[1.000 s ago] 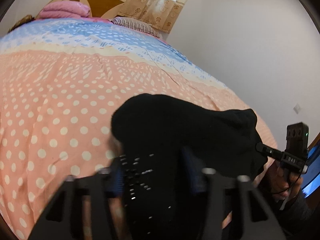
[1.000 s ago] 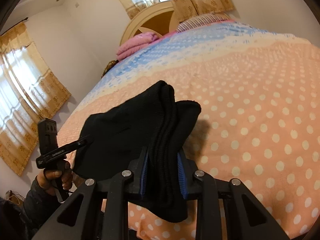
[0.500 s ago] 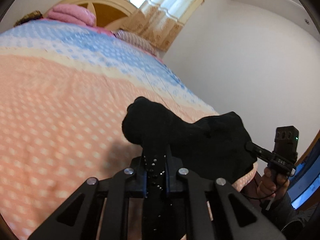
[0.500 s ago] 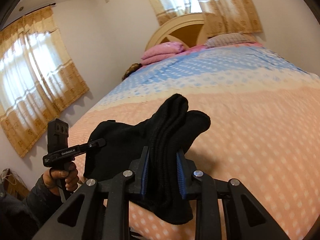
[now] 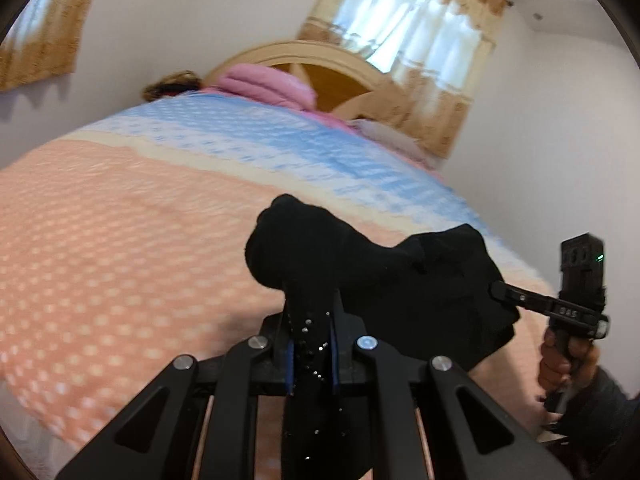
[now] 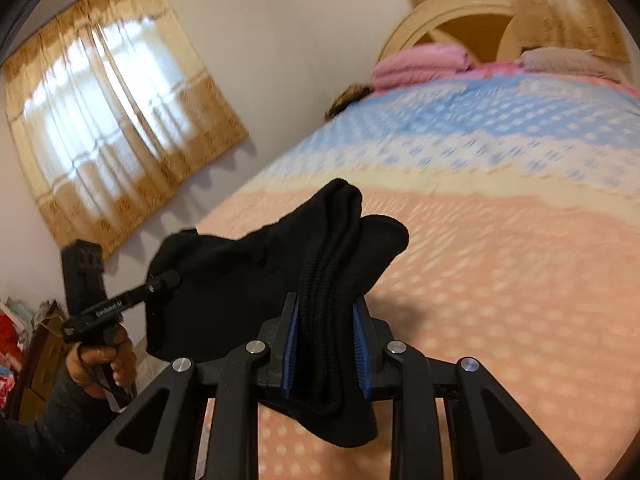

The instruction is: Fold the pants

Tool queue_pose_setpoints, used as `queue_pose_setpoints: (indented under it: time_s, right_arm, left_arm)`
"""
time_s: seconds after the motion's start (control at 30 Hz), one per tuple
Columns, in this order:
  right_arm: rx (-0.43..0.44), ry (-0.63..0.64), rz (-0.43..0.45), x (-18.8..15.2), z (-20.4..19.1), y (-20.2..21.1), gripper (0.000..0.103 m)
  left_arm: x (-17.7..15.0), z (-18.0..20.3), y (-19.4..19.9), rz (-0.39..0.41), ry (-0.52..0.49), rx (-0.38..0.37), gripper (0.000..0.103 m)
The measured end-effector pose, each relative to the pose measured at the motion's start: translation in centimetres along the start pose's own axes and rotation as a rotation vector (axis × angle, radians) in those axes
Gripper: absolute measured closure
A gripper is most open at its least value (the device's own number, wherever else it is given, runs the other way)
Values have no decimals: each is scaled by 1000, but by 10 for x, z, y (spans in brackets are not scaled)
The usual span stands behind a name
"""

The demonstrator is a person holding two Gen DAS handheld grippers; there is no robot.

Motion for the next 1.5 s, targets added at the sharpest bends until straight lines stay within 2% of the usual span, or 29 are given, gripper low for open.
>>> queue_pose_setpoints:
  time_s: [0.1, 0.2, 0.23, 0.27, 0.33, 0.57, 0.67, 0.77, 0.9, 1.0, 1.07, 1.23, 1.5]
  right_arm:
    - [-64, -40, -49, -15, 17, -29, 77]
    - [-63, -118, -77, -23, 41, -31, 68]
    - [-63, -133, -78, -26, 48, -27, 58]
    - [-82, -136, -76, -26, 51, -25, 55]
    - [-96, -124, -79, -28, 54, -22, 54]
    - [-160, -91, -52, -33, 51, -5, 47]
    - [-186, -114, -26, -35, 56, 9, 46]
    - [-272, -145, 8, -37, 67, 29, 46]
    - [-287, -196, 53, -43, 66, 59, 46]
    - [-312, -176, 79, -49, 54, 81, 46]
    - [-326, -152, 97, -52, 42, 93, 46]
    - [-317, -91, 142, -60, 7, 126, 45]
    - [-294, 7, 185, -63, -44, 153, 43]
  left_arm:
    - [-24, -19, -24, -67, 31, 50, 87]
    - [-45, -31, -36, -96, 35, 114, 55]
    - [-49, -34, -34, -92, 38, 142, 37]
    - [-50, -35, -32, -79, 39, 149, 33]
    - [-51, -37, -31, -71, 37, 142, 31]
    - [-57, -49, -6, -91, 41, 215, 19]
    - [-62, -46, 8, -100, 28, 245, 19]
    - [-66, -36, 20, -109, -10, 280, 19]
    - [-64, -14, 39, -86, -67, 304, 19]
    - [-58, 4, 58, -44, -88, 291, 19]
    - [-54, 14, 69, -18, -97, 281, 14]
    - [-43, 34, 88, 55, -121, 259, 11]
    - [-41, 48, 98, 82, -141, 252, 11]
Point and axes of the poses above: each gripper's, at about its wrist camera, not at the fingertips, and y roughly against the way its jaws point, z to its right, x to its top, the point moved 6 cm from there along -y, roughly the way its jaws point, and after that the axes turned 2 degrees about -y, right-handed, at the moved point
